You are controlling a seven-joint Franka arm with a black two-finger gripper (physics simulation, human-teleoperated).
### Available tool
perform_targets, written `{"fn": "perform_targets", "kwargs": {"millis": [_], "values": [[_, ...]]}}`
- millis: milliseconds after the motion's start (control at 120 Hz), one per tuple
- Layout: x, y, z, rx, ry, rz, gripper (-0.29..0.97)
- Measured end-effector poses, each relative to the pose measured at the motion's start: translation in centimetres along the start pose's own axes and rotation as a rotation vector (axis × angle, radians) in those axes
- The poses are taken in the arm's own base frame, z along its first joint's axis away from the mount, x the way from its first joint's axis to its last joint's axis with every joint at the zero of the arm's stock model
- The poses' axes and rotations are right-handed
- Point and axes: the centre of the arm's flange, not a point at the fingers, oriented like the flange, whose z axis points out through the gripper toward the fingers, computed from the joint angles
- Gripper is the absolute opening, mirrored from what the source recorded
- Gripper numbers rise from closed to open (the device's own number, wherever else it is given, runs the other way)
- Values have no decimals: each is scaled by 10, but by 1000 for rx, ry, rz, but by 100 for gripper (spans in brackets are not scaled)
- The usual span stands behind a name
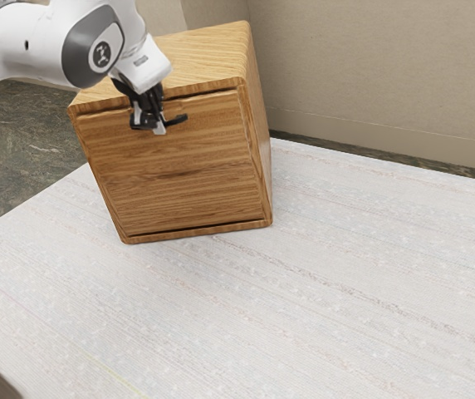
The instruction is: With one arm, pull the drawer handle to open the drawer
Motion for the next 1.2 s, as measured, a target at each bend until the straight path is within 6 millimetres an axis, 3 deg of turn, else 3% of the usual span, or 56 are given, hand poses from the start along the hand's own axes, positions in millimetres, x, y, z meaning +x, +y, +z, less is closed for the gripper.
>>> {"fn": "perform_targets", "kwargs": {"millis": [533, 683, 850, 1200], "values": [[-9, 61, -33, -9, 39, 40, -11], [-8, 75, -30, -15, 48, 38, -11], [-9, 94, -41, -1, 65, 34, -11], [5, 141, -62, 28, 104, 49, -11]]}}
